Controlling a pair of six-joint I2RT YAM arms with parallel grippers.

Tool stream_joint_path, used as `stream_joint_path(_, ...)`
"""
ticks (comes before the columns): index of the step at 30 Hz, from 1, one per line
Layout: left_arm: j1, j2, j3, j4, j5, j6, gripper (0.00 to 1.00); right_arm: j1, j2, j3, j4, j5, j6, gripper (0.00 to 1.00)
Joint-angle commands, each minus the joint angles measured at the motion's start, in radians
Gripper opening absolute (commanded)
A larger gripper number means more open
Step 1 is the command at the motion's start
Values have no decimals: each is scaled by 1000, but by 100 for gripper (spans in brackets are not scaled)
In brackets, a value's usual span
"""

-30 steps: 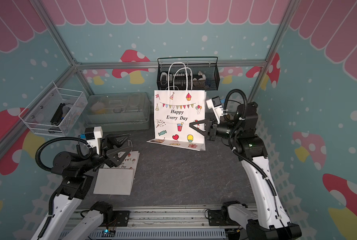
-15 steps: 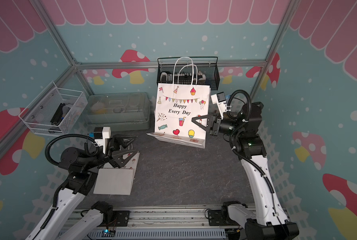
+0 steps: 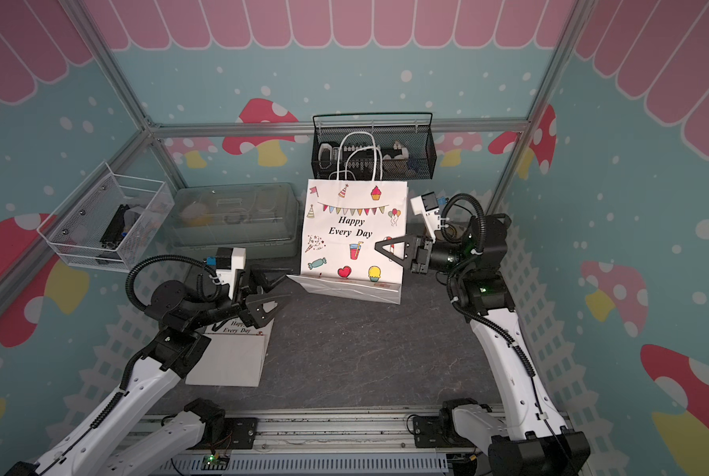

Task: Put away the paper bag
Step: Press the paper bag.

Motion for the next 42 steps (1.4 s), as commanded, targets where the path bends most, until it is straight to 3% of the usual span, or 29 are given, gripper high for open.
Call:
stream_joint_path(1, -28, 12, 43, 11, -23, 36, 97, 22, -31, -21, 100, -15, 62, 0)
stream_joint_path(7, -35, 22, 39, 24, -30, 33, 98, 86, -40, -26, 113, -29, 60, 0)
stream_joint_path(18, -42, 31, 27, 123, 19, -33, 97, 182, -49, -36, -1, -23, -67, 0)
stream_joint_path(32, -49, 85, 59, 162, 108, -113, 57, 223, -54, -32, -26, 8, -158, 0)
stream_joint_path(36, -50, 89, 64, 154, 101, -114, 31, 224, -56, 1, -176, 43, -283, 1)
stream_joint_path(39, -49, 89, 65, 146, 93, -111, 19, 224, -70, 11, -213, 73, -320, 8)
stream_joint_path(42, -49, 88, 70, 133, 88, -108, 11, 224, -100, 28, -264, 107, -376, 22)
